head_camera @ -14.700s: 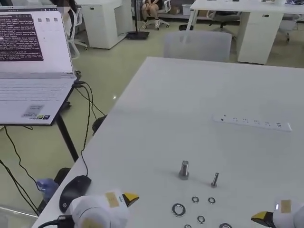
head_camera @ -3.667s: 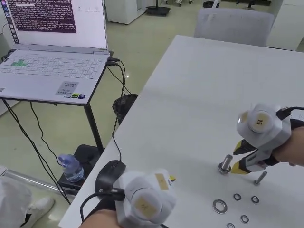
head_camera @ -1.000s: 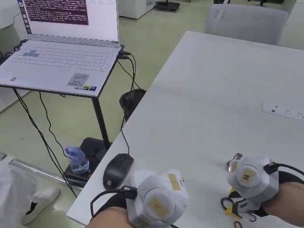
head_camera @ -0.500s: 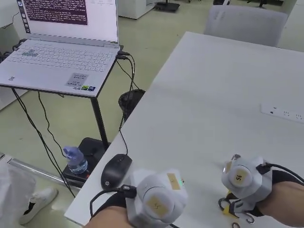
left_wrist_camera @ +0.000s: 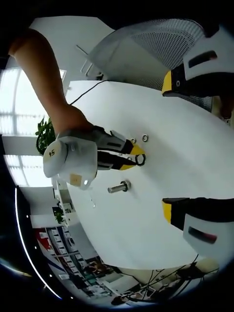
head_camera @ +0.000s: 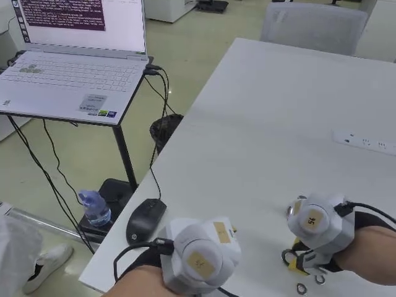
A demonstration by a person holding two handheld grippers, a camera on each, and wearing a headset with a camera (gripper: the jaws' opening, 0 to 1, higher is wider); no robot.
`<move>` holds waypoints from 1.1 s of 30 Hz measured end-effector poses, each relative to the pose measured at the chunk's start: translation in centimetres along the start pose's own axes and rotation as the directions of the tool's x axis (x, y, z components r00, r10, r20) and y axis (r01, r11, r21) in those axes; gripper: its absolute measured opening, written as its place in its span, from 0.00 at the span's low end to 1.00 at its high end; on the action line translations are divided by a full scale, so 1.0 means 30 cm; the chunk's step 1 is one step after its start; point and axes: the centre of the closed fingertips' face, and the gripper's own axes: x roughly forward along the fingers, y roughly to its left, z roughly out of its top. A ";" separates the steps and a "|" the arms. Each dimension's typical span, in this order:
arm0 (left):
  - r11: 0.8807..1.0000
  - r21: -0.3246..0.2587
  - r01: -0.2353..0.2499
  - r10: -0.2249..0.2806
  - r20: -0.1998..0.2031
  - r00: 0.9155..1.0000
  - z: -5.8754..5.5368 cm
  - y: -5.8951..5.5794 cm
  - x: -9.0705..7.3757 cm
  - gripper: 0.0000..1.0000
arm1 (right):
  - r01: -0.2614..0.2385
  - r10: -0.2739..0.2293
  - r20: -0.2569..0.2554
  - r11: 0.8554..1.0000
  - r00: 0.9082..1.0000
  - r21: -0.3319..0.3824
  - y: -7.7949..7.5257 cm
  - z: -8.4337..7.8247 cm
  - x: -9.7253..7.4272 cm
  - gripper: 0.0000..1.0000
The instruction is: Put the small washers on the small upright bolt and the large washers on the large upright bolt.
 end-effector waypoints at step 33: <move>0.998 -0.024 -0.056 0.055 -0.030 0.998 0.014 0.033 0.013 0.91 | 0.063 -0.067 0.042 0.994 0.997 0.095 -0.206 -0.097 -0.242 0.21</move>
